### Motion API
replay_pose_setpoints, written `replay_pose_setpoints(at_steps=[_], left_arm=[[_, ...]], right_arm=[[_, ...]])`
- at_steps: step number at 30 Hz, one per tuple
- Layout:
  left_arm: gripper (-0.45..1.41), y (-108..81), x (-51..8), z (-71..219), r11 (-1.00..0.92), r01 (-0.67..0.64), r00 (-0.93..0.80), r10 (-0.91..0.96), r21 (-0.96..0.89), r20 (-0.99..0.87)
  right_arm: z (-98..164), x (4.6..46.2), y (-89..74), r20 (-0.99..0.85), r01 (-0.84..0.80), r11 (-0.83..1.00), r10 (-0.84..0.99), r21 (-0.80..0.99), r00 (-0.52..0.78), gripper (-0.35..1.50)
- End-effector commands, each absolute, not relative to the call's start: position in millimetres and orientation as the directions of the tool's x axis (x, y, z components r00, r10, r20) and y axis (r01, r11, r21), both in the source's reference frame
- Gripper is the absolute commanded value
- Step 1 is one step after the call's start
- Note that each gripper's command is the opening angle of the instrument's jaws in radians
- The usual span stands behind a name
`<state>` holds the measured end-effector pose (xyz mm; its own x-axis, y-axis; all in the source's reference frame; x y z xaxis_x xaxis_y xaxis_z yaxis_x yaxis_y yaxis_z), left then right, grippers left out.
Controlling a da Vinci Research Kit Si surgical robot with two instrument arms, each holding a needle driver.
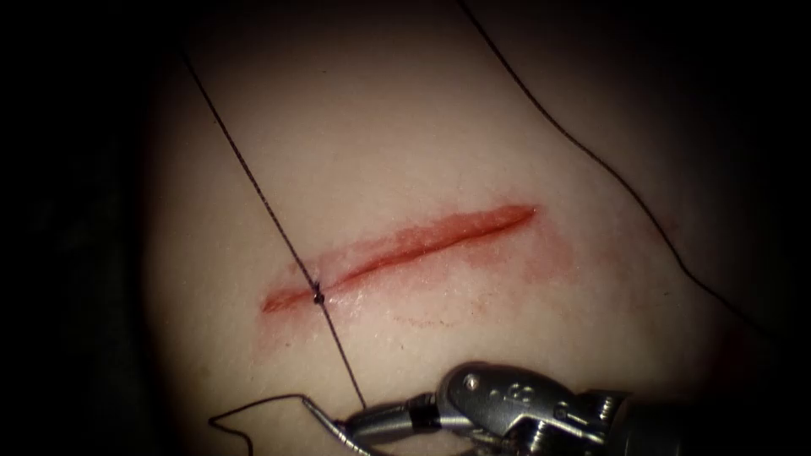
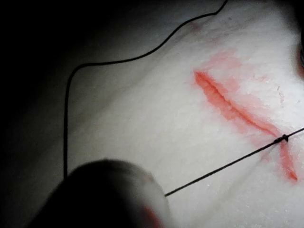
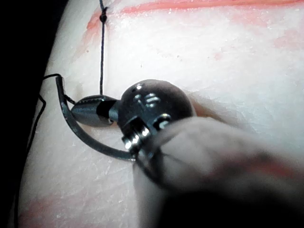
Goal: Wound Closure
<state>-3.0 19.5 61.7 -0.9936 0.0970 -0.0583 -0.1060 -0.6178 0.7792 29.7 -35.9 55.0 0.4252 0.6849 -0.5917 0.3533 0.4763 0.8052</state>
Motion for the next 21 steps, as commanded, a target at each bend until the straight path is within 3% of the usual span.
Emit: replay_pose_setpoints(at_steps=[1, 21], left_arm=[[-0.45, 19.7, -3.5, 62.3, -0.617, -0.109, -0.993, 0.098, 0.779, -0.061], [-0.45, 19.8, -3.6, 62.2, -0.617, -0.117, -0.992, 0.105, 0.778, -0.066]], right_arm=[[55.3, 30.3, -36.4, -0.587, 0.352, 0.471, 0.685, 0.809, 0.432, -0.35], [55.7, 29.2, -38.6, -0.526, 0.346, 0.398, 0.681, 0.85, 0.51, -0.35]])
